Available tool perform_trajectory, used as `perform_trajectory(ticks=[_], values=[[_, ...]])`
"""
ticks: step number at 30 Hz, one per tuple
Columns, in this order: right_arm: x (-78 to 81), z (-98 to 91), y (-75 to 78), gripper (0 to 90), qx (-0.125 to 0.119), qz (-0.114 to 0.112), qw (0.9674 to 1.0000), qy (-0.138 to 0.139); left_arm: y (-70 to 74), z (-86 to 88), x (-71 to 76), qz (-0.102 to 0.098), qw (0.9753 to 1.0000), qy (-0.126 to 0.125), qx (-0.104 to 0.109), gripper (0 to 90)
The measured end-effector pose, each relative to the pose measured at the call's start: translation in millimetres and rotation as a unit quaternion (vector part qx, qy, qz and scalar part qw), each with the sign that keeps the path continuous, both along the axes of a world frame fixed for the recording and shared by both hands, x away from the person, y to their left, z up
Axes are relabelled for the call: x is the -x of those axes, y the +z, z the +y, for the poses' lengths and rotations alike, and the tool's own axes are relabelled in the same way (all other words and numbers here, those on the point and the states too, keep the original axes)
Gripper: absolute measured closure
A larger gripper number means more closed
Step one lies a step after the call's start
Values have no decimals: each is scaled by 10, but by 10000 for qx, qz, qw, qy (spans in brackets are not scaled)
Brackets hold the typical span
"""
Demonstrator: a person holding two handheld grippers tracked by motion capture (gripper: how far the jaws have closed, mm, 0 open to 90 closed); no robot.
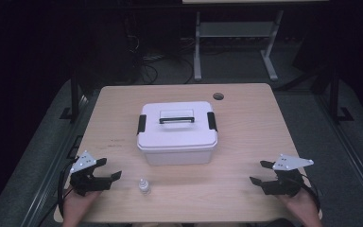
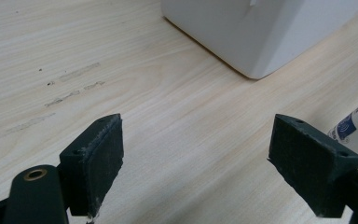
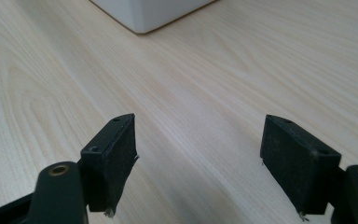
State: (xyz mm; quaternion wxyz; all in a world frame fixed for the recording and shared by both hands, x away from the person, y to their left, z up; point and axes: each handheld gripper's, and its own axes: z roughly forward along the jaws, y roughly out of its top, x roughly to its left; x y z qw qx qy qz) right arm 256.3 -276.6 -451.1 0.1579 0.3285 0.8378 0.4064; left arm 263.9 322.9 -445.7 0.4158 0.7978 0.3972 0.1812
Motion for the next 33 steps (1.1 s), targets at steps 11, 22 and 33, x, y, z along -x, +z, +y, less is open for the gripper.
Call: perform_trajectory(ticks=[11, 22, 33], values=[[-162, -60, 238, 245, 107, 182, 9997, 138, -11, 85, 0, -9, 9999, 59, 129, 173], [-423, -5, 719, 243, 337, 158, 9979, 530, -10, 68, -9, 0, 9999, 15, 152, 173], [-631, 137, 1080, 242, 518, 87, 9952, 820, -11, 84, -11, -17, 9998, 5, 218, 173]])
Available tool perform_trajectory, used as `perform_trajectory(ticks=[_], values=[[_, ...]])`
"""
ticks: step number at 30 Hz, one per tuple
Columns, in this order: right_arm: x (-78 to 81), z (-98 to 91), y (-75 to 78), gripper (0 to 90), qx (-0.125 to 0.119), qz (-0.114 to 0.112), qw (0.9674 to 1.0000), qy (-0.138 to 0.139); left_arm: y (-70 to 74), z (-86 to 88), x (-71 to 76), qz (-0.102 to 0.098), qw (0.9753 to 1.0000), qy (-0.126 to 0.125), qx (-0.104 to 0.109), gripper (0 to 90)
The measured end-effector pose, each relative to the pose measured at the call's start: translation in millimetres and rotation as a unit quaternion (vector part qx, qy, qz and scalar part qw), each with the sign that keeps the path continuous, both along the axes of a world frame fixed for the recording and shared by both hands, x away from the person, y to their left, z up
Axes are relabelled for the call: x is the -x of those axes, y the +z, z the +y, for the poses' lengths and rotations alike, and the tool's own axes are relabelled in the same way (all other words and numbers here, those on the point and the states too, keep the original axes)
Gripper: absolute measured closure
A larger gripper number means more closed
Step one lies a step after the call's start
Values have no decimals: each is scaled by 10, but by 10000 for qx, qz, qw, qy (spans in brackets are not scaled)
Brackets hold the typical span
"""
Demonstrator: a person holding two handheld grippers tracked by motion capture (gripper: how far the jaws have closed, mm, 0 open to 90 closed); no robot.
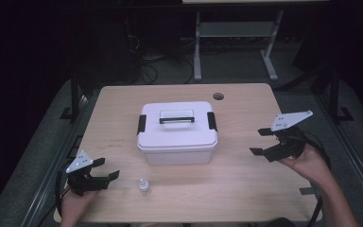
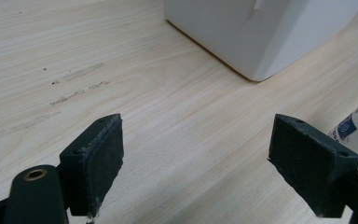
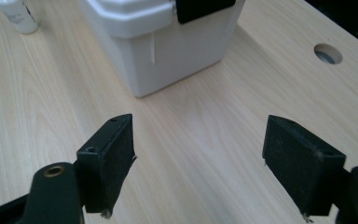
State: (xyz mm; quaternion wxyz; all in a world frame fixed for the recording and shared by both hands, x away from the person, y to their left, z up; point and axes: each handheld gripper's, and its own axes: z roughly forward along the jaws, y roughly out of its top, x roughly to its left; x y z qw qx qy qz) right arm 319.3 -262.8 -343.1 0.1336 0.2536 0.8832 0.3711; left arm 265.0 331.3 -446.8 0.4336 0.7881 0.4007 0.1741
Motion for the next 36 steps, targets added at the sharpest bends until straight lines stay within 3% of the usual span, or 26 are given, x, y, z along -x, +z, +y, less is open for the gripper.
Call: perform_trajectory(ticks=[11, 17, 36], values=[[-233, 181, 299, 239, 193, -50, 9993, 324, -8, -29, -9, 8, 10000, -59, -51, 173], [-365, 394, 478, 239, 384, -94, 9974, 601, -10, -24, -11, 5, 10000, -72, -58, 174], [-571, 929, 703, 258, 578, -99, 9913, 1175, -14, -8, -28, 8, 10000, -77, -23, 174]])
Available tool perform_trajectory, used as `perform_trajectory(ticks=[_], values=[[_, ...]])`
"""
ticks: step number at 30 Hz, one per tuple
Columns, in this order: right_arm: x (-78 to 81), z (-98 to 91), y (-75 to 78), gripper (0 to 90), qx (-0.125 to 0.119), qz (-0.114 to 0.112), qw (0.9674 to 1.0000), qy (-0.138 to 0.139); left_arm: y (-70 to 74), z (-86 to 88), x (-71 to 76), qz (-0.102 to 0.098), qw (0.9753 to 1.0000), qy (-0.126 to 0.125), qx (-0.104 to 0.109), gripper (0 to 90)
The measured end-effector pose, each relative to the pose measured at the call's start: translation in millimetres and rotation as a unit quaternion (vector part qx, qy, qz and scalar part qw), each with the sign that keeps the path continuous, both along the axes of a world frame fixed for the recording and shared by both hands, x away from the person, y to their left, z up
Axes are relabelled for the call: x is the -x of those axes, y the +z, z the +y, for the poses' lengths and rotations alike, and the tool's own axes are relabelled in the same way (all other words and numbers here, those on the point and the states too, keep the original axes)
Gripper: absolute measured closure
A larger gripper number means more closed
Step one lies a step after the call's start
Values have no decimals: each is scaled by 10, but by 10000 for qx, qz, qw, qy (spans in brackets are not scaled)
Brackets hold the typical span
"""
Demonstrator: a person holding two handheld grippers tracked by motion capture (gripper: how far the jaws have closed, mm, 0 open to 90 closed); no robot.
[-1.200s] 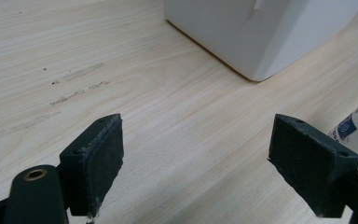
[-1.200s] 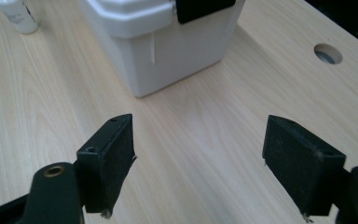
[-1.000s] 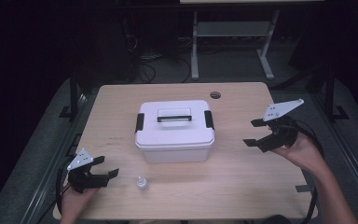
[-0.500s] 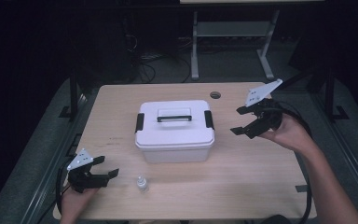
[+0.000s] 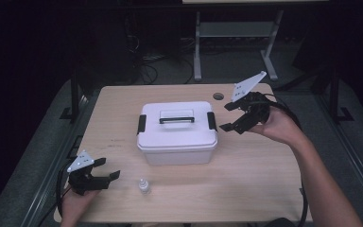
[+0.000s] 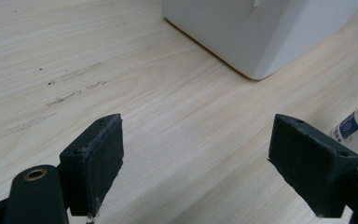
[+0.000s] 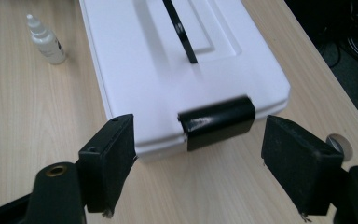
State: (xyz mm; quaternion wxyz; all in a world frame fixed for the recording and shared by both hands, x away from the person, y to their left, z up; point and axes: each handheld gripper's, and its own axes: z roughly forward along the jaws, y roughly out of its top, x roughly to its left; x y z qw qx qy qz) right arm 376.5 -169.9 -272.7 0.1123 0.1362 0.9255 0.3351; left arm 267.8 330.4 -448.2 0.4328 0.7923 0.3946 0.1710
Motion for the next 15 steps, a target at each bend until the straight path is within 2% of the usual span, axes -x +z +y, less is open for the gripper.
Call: perform_trajectory(ticks=[15], values=[[-108, 454, 42, 337, 319, -134, 9982, 485, 2, -14, 4, -3, 10000, -4, -94, 174]])
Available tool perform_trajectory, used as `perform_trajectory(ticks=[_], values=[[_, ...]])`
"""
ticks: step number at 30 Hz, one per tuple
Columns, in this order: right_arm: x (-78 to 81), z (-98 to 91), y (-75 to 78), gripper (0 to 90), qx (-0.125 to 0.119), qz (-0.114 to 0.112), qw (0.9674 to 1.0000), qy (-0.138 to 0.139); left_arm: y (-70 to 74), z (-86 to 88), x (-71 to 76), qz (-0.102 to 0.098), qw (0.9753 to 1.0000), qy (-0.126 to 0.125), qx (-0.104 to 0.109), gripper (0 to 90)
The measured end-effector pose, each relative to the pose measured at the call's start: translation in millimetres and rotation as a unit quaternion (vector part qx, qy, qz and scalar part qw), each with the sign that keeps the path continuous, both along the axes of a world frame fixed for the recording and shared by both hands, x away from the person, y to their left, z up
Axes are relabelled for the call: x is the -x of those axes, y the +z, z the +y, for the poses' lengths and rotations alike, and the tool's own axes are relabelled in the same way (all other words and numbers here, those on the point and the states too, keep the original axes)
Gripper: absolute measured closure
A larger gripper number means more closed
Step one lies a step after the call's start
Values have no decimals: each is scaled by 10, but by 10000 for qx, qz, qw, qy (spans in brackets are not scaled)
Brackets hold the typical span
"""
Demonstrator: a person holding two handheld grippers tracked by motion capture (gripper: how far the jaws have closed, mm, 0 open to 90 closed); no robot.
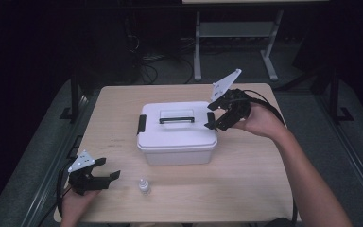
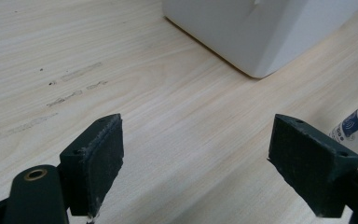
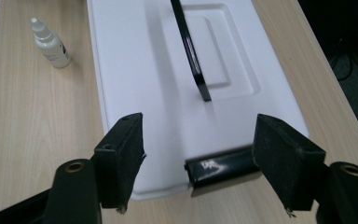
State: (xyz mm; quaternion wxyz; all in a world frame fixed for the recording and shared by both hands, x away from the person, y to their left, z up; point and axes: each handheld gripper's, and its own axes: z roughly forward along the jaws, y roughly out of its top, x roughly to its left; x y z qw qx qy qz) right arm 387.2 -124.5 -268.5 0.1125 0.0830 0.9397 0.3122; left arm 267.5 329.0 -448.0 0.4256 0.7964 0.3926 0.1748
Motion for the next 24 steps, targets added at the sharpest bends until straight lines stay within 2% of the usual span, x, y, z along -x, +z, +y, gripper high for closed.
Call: perform_trajectory(ticks=[3, 6, 12, 20, 24], values=[[-14, 100, 26, 367, -17, -9, 10000, 90, 0, -8, 1, 13, 10000, -13, -22, 175], [-60, 261, 28, 411, 95, 0, 9997, 211, 1, -16, -7, -2, 10000, -31, -25, 175], [-93, 466, 35, 502, 195, -15, 9988, 446, -4, -10, -8, 15, 10000, -24, -25, 175], [-182, 733, -24, 628, 387, -13, 9969, 682, -14, -23, -18, 28, 10000, -59, -36, 175], [-242, 839, -85, 687, 484, 57, 9958, 776, -9, -23, -18, 17, 10000, -60, -17, 176]])
